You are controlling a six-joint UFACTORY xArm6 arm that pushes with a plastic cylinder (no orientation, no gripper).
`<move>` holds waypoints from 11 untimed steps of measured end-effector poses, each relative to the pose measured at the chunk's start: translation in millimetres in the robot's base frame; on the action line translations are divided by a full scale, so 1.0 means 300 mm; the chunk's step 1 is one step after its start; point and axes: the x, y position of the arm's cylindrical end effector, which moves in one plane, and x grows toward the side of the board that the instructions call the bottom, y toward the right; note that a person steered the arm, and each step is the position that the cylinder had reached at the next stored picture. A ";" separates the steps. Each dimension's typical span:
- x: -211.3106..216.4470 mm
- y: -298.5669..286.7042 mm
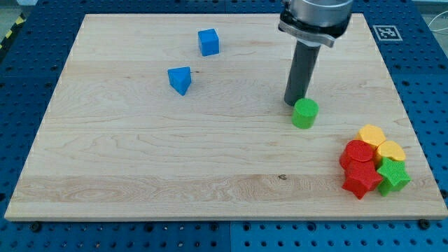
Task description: Slide the green circle closer to the red circle and yellow hexagon
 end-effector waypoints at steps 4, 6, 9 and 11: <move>0.123 -0.098; 0.123 -0.054; 0.124 0.050; 0.136 0.100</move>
